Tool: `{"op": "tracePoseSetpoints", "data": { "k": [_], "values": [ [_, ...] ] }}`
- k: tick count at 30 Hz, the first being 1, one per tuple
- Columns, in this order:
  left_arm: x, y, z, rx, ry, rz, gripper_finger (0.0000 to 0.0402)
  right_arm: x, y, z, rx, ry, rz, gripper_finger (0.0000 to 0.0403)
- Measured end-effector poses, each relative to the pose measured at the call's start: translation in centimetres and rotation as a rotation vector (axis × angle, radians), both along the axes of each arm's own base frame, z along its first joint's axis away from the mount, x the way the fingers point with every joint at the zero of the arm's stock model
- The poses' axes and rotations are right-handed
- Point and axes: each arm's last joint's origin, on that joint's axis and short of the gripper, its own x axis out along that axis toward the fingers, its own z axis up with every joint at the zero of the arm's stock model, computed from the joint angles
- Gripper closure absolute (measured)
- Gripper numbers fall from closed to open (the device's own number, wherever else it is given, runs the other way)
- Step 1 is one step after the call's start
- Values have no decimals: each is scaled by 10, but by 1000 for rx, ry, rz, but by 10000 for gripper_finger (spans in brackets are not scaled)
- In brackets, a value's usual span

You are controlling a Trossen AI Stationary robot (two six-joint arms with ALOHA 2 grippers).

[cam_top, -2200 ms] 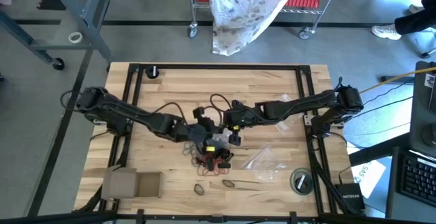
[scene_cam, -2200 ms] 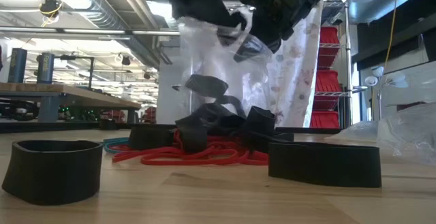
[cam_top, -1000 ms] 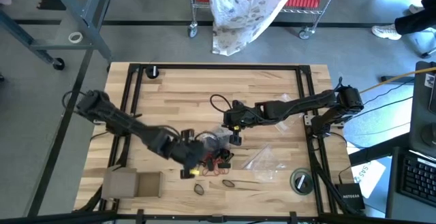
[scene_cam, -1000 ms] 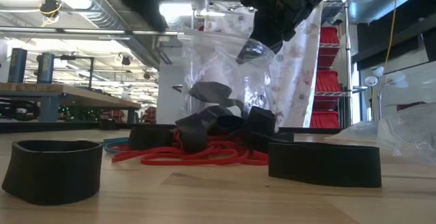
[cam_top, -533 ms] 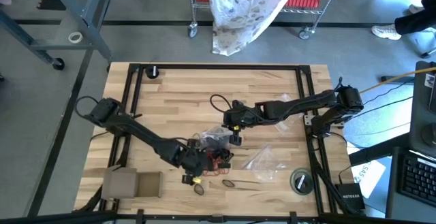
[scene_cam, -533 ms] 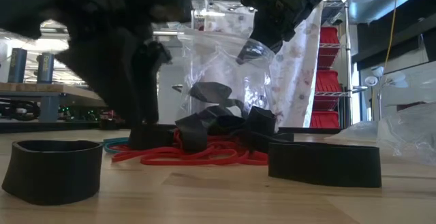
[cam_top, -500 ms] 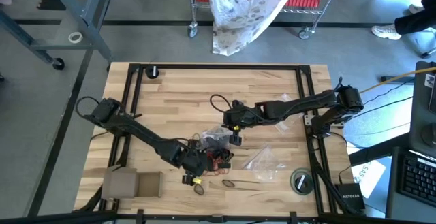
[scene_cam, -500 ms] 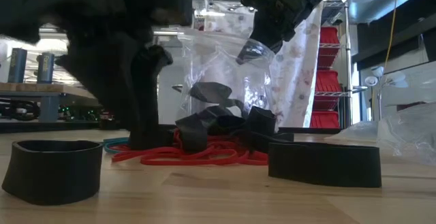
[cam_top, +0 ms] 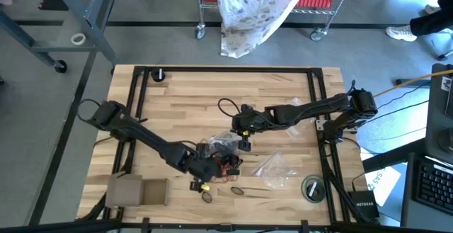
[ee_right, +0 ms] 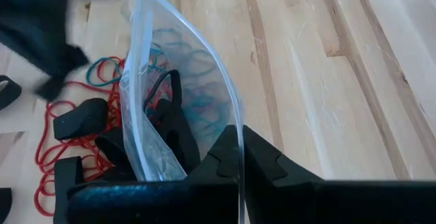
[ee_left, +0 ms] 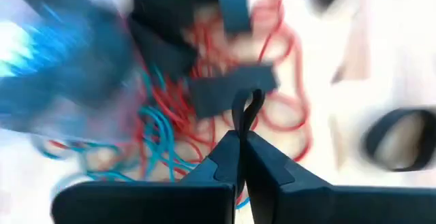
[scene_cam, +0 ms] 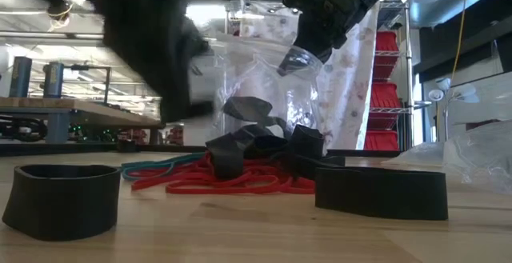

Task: Sort rubber bands
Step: Put the black rubber band into the transparent zip lock bag

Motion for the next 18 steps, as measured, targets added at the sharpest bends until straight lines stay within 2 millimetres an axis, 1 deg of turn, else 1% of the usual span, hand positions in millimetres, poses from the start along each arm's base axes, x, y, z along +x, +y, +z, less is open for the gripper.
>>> {"op": "tracePoseSetpoints", "data": {
  "k": [3,6,8,10,12,14,16,18],
  "values": [
    [-2,2,38,-4,-120,-24,397,0,0,0,0,0,0,402],
    [-6,11,74,69,-277,17,397,0,0,0,0,-1,0,402],
    [-8,22,92,145,-380,83,397,0,0,0,0,-2,0,402],
    [-7,35,104,198,-453,168,397,0,0,0,0,-2,0,402],
    [-2,47,109,192,-500,245,397,0,0,0,0,-2,0,402],
    [5,58,108,180,-523,284,397,0,0,0,0,-2,0,402],
    [12,66,100,158,-524,291,397,0,0,0,0,-3,0,402],
    [17,73,86,126,-493,286,397,0,0,0,0,-1,0,402]
  ]
}}
